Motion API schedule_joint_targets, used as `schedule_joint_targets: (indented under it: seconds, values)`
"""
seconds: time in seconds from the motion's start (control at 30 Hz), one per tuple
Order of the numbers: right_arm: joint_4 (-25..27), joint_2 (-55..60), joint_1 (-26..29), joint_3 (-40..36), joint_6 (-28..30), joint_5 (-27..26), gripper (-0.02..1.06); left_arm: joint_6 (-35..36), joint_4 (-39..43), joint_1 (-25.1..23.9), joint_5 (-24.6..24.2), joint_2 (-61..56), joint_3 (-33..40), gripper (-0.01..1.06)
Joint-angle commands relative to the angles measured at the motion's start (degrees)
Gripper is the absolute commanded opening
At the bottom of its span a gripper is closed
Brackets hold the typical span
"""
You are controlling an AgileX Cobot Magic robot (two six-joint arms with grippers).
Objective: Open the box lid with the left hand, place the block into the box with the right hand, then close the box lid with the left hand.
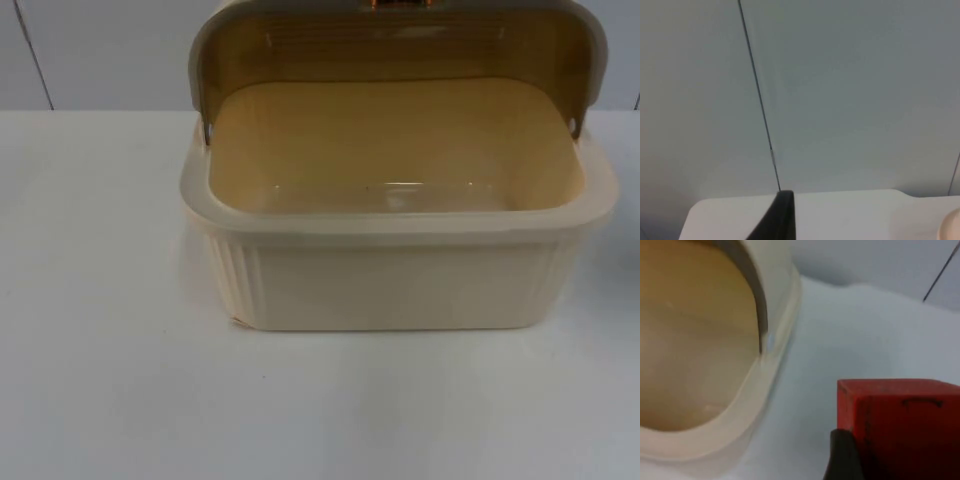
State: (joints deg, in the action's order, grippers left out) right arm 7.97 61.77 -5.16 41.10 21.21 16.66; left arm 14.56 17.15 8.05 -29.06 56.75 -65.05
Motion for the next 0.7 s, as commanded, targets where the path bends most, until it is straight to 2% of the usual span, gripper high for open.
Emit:
schedule_joint_targets:
  seconds: [0.0, 0.13, 0.33, 0.47, 0.5, 0.67]
  values:
    - [0.15, -3.49, -0.26, 0.03, -1.24, -0.62, 0.0, 0.55, -1.36, -0.05, 1.33, -0.17, -0.3, 1.04]
    - [0.15, -7.01, -0.26, 0.28, -1.67, -0.43, 0.0, 0.55, -1.57, -0.05, 1.46, -0.17, -0.3, 1.04]
    - [1.48, -7.78, -0.92, 6.1, -6.62, 4.53, 0.0, 0.55, -1.57, -0.05, 1.46, -0.17, -0.3, 1.04]
    - [1.83, -6.61, -6.53, 10.25, -9.54, 5.79, 0.0, 0.55, -1.55, -0.05, 1.34, -0.17, -0.3, 1.04]
    - [1.83, -6.61, -6.53, 10.25, -9.54, 5.79, 0.0, 0.55, -1.55, -0.05, 1.34, -0.17, -0.3, 1.04]
    - [1.39, -3.79, -15.91, 10.71, -10.46, 5.44, 0.0, 0.55, -1.55, -0.05, 1.13, -0.17, -0.3, 1.04]
